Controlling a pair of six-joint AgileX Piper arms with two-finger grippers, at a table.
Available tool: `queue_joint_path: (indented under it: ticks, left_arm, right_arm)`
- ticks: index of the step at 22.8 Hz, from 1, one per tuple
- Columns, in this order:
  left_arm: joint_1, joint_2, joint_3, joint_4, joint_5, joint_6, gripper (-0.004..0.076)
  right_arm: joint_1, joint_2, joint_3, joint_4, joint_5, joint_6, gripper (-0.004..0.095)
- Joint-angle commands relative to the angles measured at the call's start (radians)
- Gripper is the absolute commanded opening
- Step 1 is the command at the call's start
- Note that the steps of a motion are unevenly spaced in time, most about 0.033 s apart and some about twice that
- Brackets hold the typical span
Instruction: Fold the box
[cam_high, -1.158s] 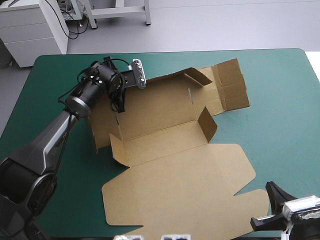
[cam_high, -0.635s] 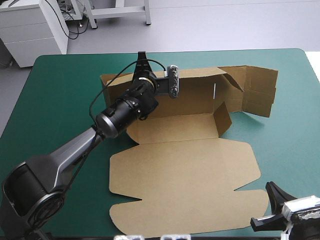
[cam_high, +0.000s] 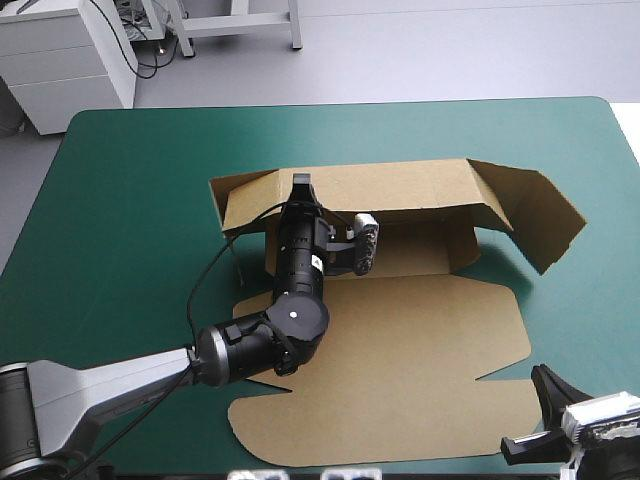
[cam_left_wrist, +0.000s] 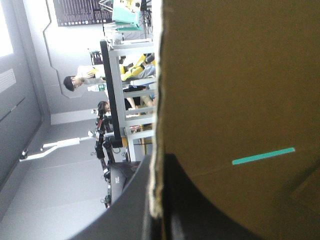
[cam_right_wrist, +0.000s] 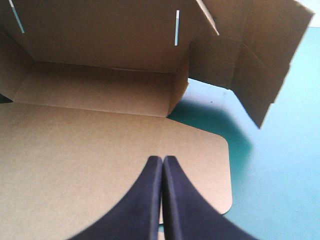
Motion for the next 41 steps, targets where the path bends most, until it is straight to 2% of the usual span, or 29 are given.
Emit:
queue_joint_path:
  ticks: [1, 4, 7, 12, 16, 19, 27, 33, 38, 41]
  left_arm:
    - [-0.006, -0.055, 0.026, 0.111, 0.112, -0.084, -0.0008]
    - [-0.033, -0.08, 0.091, 0.145, 0.105, -0.099, -0.0008]
    - [-0.08, -0.123, 0.162, 0.159, 0.047, -0.184, -0.0008]
    - [-0.09, -0.141, 0.191, 0.18, 0.025, -0.19, -0.0008]
    - [-0.044, -0.141, 0.191, 0.265, -0.016, -0.19, -0.0008]
    - [0.032, -0.141, 0.187, 0.274, -0.121, -0.19, -0.0008]
    - [0.069, -0.141, 0.187, 0.274, -0.129, -0.19, -0.0008]
    - [0.069, -0.141, 0.187, 0.274, -0.138, -0.19, -0.0008]
    - [0.069, -0.141, 0.187, 0.274, -0.138, -0.19, -0.0008]
    - [0.069, -0.141, 0.187, 0.274, -0.14, -0.19, -0.0008]
  right_arm:
    - [0.004, 0.004, -0.02, 0.014, -0.06, -0.015, -0.0017]
    - [0.004, 0.004, -0.02, 0.014, -0.06, -0.016, -0.0017]
    - [0.004, 0.004, -0.02, 0.014, -0.06, -0.016, -0.0017]
    - [0.004, 0.004, -0.02, 0.014, -0.06, -0.016, -0.0017]
    - [0.004, 0.004, -0.02, 0.014, -0.06, -0.016, -0.0017]
    - [0.004, 0.004, -0.02, 0.014, -0.06, -0.016, -0.0017]
    - [0.004, 0.05, -0.02, 0.012, -0.082, 0.023, -0.0011]
    - [0.004, 0.31, -0.134, 0.014, -0.172, 0.069, -0.0011]
    - [0.004, 0.691, -0.464, 0.016, -0.154, 0.052, -0.0012]
    - [0.004, 0.854, -0.615, 0.016, -0.127, 0.024, -0.0012]
